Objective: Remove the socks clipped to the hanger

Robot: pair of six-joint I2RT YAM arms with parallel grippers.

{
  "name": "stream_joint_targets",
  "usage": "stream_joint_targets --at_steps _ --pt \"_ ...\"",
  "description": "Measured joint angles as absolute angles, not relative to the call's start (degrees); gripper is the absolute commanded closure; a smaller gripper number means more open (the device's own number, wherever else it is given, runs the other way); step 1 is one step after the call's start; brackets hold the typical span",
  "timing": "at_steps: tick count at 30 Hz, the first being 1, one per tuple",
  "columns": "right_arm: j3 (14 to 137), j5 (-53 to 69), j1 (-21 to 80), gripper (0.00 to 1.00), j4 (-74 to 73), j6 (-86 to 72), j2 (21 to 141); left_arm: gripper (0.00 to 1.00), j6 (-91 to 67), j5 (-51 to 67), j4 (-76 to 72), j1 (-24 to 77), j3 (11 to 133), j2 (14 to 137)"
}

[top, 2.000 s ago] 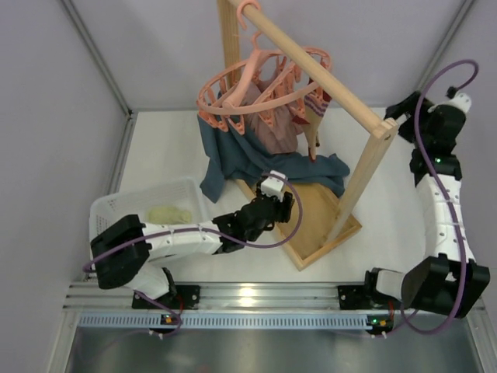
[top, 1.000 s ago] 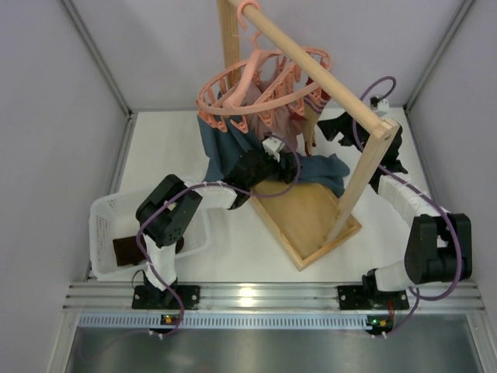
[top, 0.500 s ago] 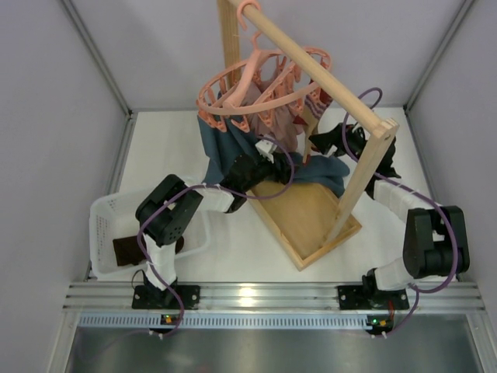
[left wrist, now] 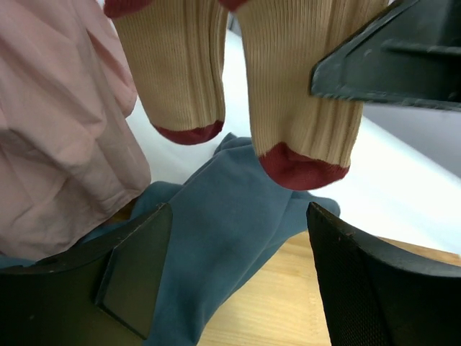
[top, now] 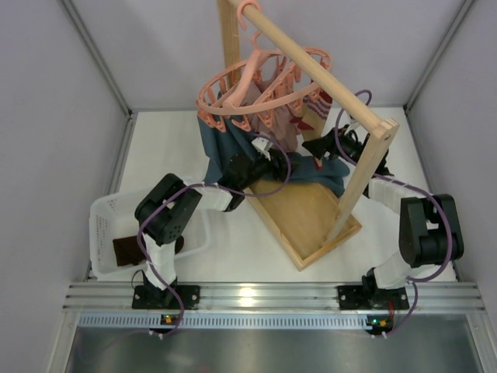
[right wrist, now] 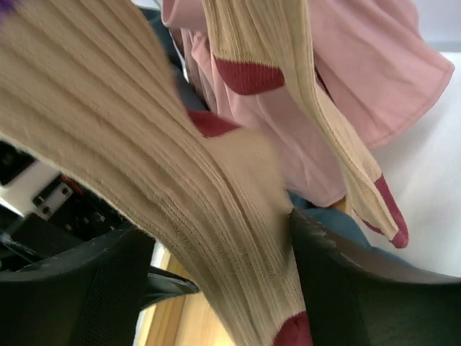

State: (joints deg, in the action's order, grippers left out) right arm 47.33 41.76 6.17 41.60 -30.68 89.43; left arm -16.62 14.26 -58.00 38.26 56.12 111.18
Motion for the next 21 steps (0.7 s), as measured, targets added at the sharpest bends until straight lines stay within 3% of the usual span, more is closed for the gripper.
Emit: stream_joint_targets --at_steps 2,11,14,21 --pt "47.35 42.19 6.26 0.70 41.65 -31.33 90.26 0.21 -17.87 15.55 -59.22 37.74 56.12 111.31" --pt "48.88 45.06 6.28 0.99 46.76 -37.98 92.66 0.15 -21.32 19.38 -61.32 36.73 58.39 115.15" --pt "48.88 46.37 6.26 1.00 49.84 -41.12 93.45 0.09 -21.74 21.52 -62.57 36.73 58.52 115.66" --pt "48.88 49.71 6.26 1.00 57.95 -47.66 94.96 0.07 -23.24 31.29 -66.63 36.25 63.20 118.80"
